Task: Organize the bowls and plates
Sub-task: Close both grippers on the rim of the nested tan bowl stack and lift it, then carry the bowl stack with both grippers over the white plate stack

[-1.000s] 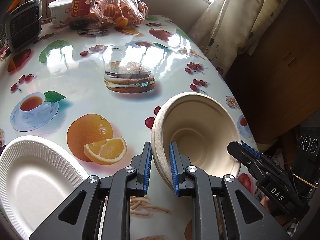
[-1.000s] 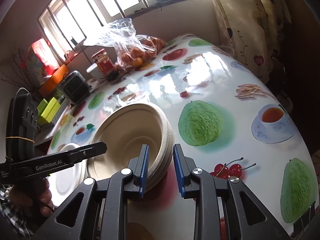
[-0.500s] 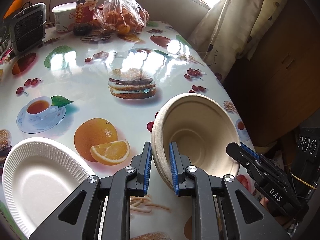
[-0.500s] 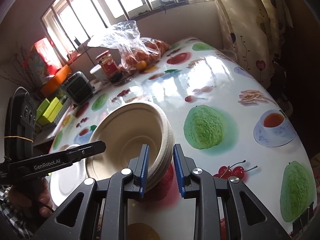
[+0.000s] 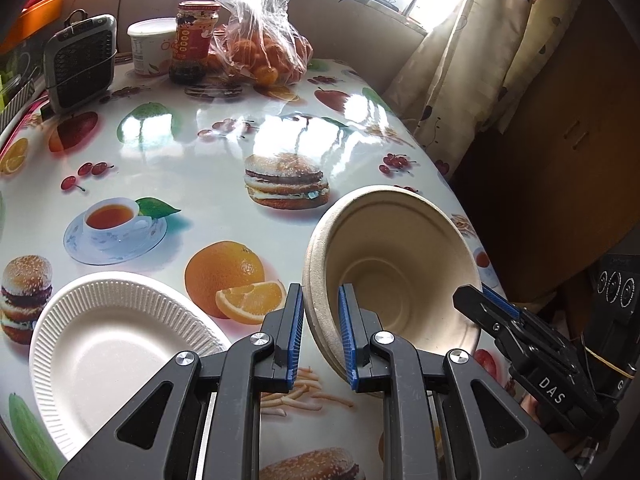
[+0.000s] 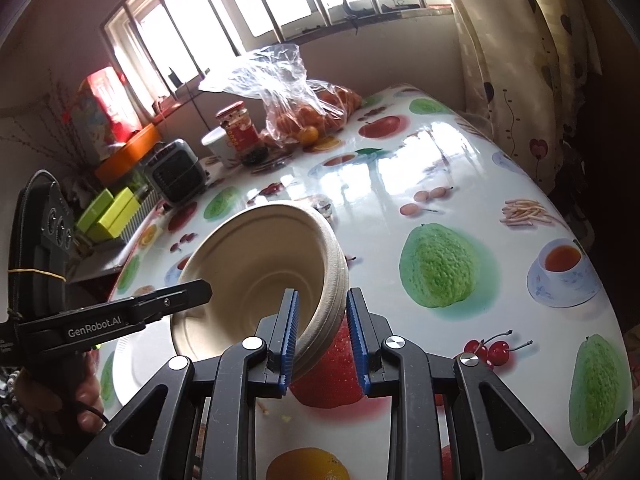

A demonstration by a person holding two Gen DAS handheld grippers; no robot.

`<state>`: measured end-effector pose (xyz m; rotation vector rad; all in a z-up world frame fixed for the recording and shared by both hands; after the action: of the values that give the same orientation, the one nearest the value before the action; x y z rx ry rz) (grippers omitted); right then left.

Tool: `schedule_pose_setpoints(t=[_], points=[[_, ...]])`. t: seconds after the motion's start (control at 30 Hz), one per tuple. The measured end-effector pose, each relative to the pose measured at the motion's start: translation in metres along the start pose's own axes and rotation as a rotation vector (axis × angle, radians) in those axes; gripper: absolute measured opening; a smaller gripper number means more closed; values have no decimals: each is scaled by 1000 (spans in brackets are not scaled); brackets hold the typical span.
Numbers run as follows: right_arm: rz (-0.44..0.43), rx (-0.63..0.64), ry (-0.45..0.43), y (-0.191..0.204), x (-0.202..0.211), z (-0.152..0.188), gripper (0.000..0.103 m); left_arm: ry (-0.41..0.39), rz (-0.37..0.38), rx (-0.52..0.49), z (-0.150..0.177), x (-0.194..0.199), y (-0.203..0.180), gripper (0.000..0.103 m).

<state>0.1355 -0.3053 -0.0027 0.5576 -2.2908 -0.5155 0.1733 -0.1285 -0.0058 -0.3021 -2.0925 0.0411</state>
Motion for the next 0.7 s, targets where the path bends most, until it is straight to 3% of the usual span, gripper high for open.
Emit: schedule_pose_setpoints(t=[0.7], points=[[-64,69,43,47,-23,9,24,-54,-57,71,14,31,48,19]])
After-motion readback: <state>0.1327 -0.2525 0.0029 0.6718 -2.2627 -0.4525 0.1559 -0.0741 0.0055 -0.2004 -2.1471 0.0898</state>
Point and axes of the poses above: each gripper's, at about its wrist camera, not at the fingertips, and x roughly against the way its jaws point, y to its left, z to its underside, the point moved 5 cm from there along -x, roughly the way its jaws point, and after that the axes turned 15 degrees about -z, right-handed, at the moved point
